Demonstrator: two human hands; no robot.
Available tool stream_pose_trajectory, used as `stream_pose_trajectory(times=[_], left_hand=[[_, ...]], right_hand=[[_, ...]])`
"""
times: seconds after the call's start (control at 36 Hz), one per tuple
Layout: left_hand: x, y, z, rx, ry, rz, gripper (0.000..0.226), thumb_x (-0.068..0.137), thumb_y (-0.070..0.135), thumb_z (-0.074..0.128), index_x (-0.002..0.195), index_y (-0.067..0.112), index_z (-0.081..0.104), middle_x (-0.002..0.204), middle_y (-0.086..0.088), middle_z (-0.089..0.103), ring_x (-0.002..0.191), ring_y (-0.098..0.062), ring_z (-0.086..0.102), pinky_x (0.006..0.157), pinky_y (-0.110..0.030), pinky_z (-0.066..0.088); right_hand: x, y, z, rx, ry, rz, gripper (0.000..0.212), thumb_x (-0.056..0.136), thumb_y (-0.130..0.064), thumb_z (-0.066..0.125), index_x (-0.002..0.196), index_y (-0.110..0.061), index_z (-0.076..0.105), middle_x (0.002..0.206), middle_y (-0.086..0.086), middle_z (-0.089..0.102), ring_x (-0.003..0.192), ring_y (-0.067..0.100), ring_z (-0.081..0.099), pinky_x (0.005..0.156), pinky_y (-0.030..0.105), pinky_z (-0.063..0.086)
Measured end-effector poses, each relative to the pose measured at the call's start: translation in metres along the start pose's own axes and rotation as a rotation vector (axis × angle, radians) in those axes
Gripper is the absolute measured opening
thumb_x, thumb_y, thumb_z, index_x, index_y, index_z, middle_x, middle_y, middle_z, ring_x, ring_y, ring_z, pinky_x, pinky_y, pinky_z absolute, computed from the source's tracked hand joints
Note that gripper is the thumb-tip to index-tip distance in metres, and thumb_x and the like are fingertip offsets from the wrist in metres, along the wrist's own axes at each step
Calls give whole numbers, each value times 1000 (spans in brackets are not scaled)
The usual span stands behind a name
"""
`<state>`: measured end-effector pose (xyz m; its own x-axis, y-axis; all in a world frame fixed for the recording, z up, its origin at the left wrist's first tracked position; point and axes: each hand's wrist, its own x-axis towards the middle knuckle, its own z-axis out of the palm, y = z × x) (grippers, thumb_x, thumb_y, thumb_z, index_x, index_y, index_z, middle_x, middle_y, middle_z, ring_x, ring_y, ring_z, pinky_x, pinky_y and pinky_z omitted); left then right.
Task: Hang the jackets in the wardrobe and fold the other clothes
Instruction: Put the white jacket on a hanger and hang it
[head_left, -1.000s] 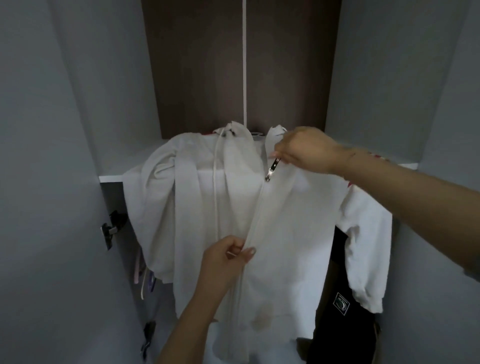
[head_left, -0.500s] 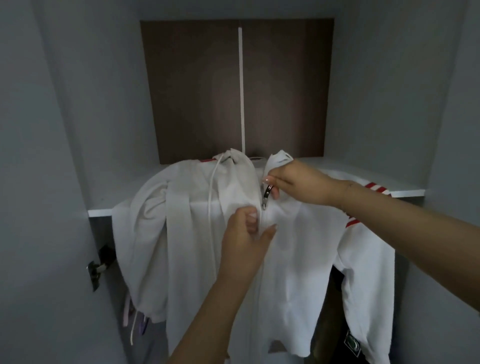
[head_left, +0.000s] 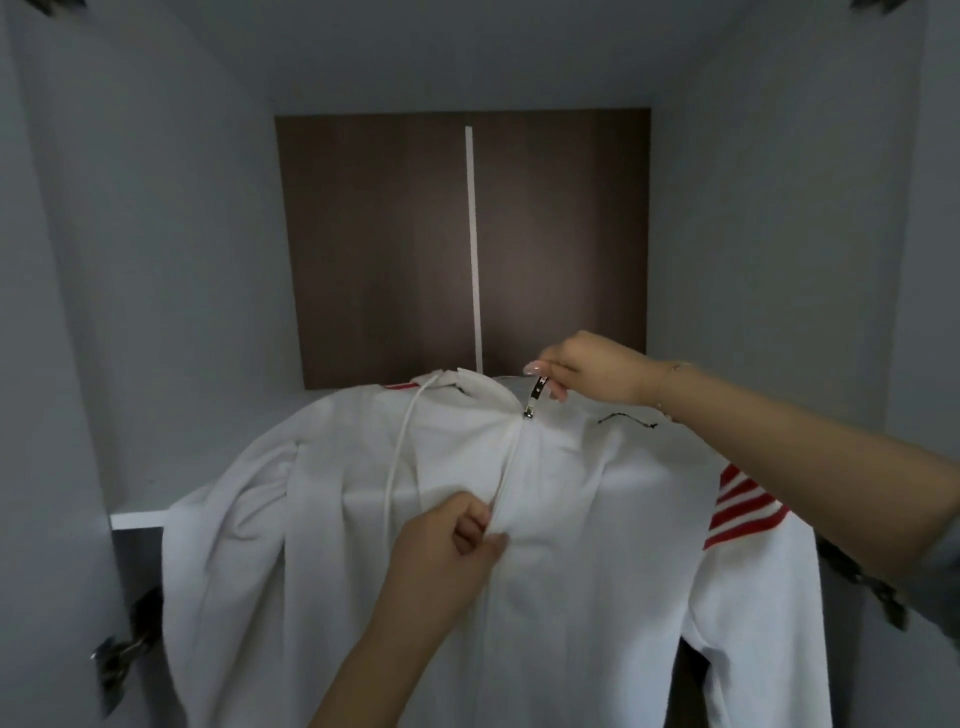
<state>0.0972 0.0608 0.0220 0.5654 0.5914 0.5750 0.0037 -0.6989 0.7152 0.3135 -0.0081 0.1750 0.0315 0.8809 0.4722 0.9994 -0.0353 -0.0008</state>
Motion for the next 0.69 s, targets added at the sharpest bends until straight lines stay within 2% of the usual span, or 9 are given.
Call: stream_pose_trajectory(times=[0.11,0.19,0.25,0.31,0.39,0.47,0.58,0.69], left_hand=[[14,11,-1,161,70,88,24,77,21,75,70,23,53,58,12,54,56,-2,51,56,-15,40],[37,29,2,308,186,190,25,80,41,70,80,28,49,73,13,50,66,-2,50,58,-12,35],[56,39,6,369,172,176,31,79,53,67,85,28,49,81,13,51,72,-5,52,59,-17,33],[74,43,13,435,98,113,35,81,55,64,81,23,50,80,6,59,76,-13,57,62,-24,36],[87,39,22,459,1,73,30,87,42,61,72,19,50,66,5,54,73,-18,58,63,-27,37],[91,29,22,387,2,58,31,85,32,64,62,19,46,54,5,47,59,-11,48,54,-20,30],[93,24,22,329,11,40,38,82,31,66,58,21,40,51,7,44,50,-5,43,54,-12,34],[93,22,20,265,-4,16,39,81,30,68,57,22,38,49,10,41,50,-3,41,54,-13,34]], right_hand=[[8,3,7,85,53,-40,49,102,-36,41,60,-14,56,63,-6,62,66,22,60,81,35,49],[11,7,8,132,39,-59,47,102,-36,41,61,-18,55,59,-8,60,62,13,59,75,25,47],[11,10,10,155,44,-76,45,102,-35,41,60,-23,51,56,-9,59,59,6,57,69,14,43],[12,14,10,158,51,-97,44,102,-33,42,59,-25,50,54,-10,58,59,4,58,66,8,39],[14,23,11,89,0,-131,42,103,-32,40,62,-26,49,56,-10,57,58,2,57,65,11,40],[22,38,14,5,-24,-141,42,102,-35,40,62,-27,49,57,-9,57,56,1,54,66,17,43],[46,66,6,-59,50,-67,45,100,-42,40,68,-15,56,58,-5,56,56,11,54,68,31,46],[69,87,3,-128,69,-36,44,101,-43,37,63,-25,50,56,-11,53,56,8,53,69,34,48]])
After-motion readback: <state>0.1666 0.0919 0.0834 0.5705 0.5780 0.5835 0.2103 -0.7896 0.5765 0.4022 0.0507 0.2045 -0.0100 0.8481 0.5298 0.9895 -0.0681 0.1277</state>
